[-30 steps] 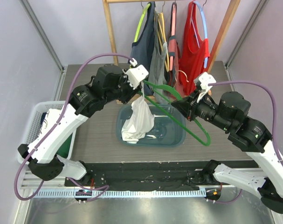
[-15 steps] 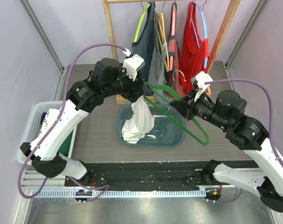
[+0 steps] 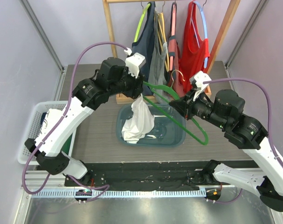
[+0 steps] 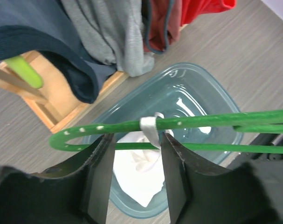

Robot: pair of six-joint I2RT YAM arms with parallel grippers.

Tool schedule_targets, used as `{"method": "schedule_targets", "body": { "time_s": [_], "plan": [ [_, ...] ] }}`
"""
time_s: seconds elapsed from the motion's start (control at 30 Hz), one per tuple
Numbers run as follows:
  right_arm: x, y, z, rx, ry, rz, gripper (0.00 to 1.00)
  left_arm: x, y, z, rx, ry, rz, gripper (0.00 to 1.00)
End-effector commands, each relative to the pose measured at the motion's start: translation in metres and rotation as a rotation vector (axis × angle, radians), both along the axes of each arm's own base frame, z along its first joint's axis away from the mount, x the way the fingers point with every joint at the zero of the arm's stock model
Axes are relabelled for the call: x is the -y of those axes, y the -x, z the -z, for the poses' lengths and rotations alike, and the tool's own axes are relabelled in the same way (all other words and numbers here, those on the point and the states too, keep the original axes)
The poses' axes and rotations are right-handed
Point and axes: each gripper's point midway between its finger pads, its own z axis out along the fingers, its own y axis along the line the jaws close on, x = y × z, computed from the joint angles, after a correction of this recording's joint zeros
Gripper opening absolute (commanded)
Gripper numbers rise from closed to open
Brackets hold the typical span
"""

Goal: Remove the tank top from the hanger

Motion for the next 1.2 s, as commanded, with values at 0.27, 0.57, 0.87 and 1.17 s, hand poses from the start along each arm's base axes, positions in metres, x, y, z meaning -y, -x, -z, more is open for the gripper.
{"method": "schedule_targets", "body": {
  "time_s": [0.27, 0.57, 0.87, 1.17],
  "plan": [
    [0.006, 0.004, -0.04, 0.09, -0.091, 0.008, 0.01, 0.005, -0.012, -0.017, 0.074, 0.022, -0.002, 0.2],
    [0.008, 0.006, -0.036, 0.087, -0.09, 0.015, 0.01, 0.02, 0.003, -0.016, 0.023, 0.069, 0.092, 0.44],
    [0.01, 0.006, -0.036, 0.086, -0.09, 0.021, 0.01, 0.015, 0.003, -0.018, 0.046, 0.048, 0.096, 0.12],
    [0.013, 0.005, -0.025, 0.065, -0.062, 0.037, 0.01, -0.013, 0.004, -0.04, 0.137, 0.028, 0.037, 0.0]
  ]
}}
